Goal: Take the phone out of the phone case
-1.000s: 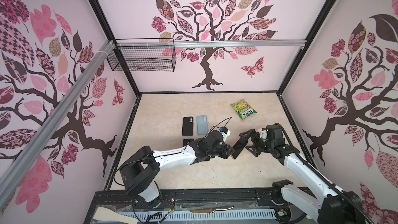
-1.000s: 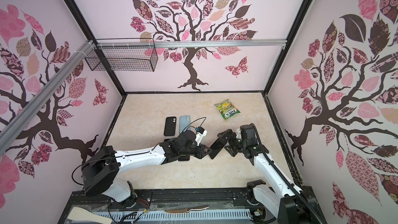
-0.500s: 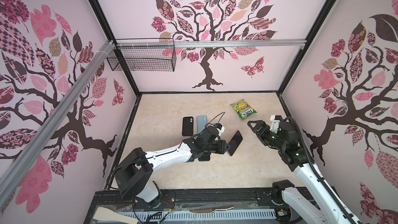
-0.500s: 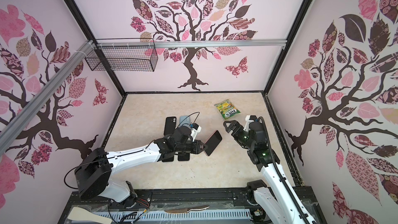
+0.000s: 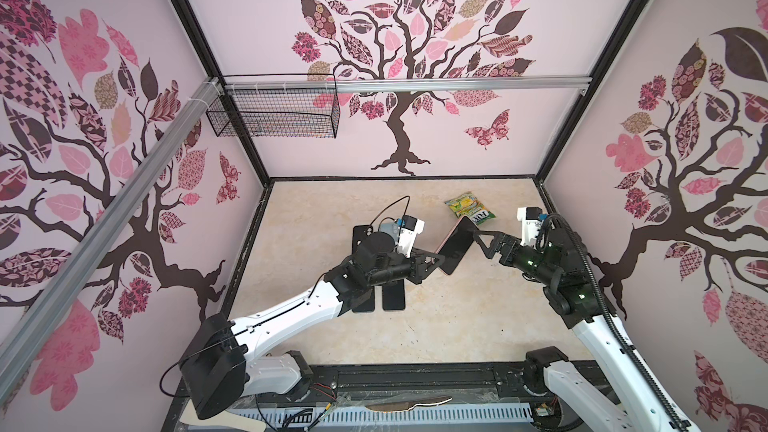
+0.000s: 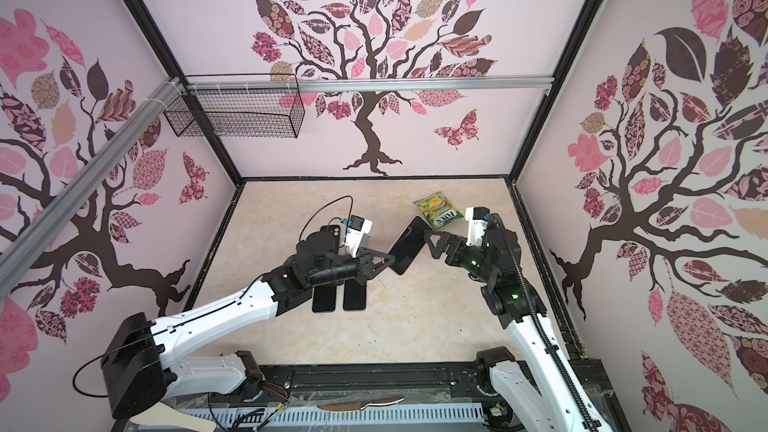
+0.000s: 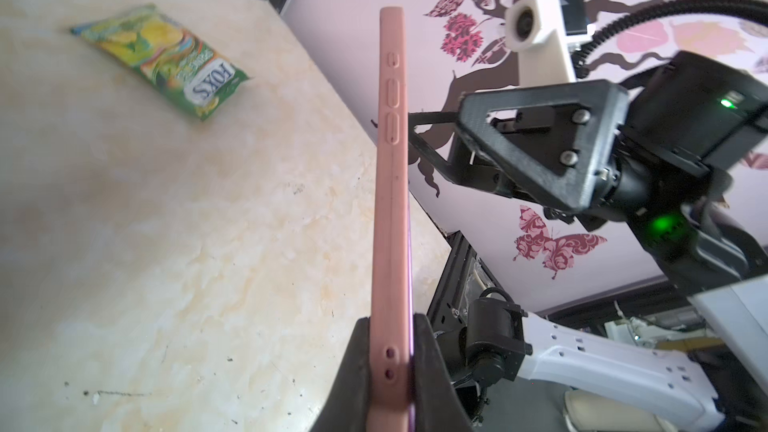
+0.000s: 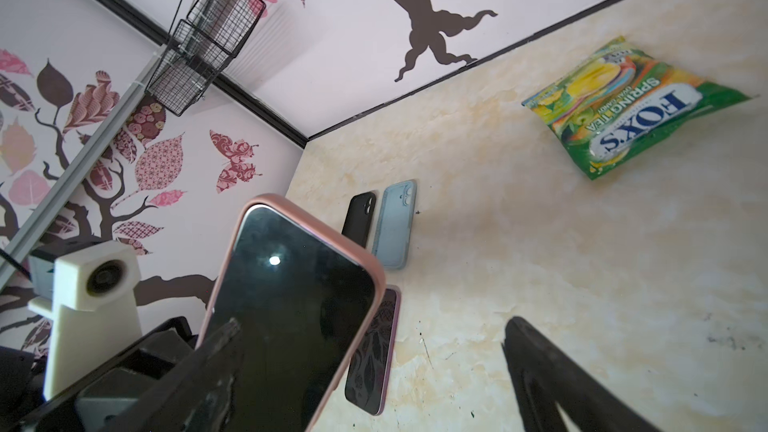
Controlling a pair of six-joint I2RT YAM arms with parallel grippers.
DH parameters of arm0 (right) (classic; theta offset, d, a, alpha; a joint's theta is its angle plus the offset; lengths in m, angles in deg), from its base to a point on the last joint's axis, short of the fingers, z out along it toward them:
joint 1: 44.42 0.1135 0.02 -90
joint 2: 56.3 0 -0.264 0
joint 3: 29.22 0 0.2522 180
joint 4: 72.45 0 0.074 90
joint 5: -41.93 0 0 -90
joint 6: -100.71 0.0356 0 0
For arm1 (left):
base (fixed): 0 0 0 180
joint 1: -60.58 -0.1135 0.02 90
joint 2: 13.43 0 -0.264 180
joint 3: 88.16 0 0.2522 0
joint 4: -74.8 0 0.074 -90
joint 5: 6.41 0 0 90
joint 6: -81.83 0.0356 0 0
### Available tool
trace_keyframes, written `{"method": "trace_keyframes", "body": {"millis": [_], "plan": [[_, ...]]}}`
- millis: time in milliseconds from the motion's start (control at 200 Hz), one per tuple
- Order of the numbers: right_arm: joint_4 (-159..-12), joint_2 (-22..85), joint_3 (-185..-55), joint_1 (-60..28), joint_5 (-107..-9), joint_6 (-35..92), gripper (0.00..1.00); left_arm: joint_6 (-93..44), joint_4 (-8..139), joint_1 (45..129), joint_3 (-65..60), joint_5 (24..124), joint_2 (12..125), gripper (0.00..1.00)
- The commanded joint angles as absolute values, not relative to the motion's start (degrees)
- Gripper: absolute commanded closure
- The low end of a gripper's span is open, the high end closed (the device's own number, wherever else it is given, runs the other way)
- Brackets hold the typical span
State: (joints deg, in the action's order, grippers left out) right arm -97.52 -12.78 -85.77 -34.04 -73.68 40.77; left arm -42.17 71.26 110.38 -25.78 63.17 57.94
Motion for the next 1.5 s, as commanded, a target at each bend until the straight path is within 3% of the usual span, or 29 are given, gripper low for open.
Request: {"method": "trace_keyframes", "body": {"millis": [0,300,515,855,1000,1370,1495], "plan": [[-96.0,-13.2,-88.5,-34.0,-77.5,36.2,0.00,-31.4,76.2,110.0,-29.3,60.1,53.9,1.00],[-89.9,-13.3,-88.5,-34.0,-90.4,33.9,0.00,-12.7,68.8,107.8,-34.3,55.2,43.6,1.00],[-84.7,-14.3,-87.4,-34.0,-95.1,35.9,0.00,-11.3,69.7,99.5,-35.6,40.1,41.1,1.00],[-74.1,-11.1,-84.4,-34.0,-105.2,42.6,0.00,-6.4,67.5,98.9,-34.3,32.7,42.2,1.00],[-68.6,-10.8,-82.6,-33.6,-108.1,46.2,0.06,-6.6,68.2,98.8,-34.1,31.7,42.8,1.00],[-71.1,-8.1,-83.1,-26.9,-108.3,41.6,0.20,-5.4,67.5,100.1,-32.9,29.0,43.1,1.00],[-71.6,-6.6,-83.7,-25.8,-109.0,41.8,0.29,-4.2,67.5,100.9,-33.3,28.7,42.4,1.00]]}}
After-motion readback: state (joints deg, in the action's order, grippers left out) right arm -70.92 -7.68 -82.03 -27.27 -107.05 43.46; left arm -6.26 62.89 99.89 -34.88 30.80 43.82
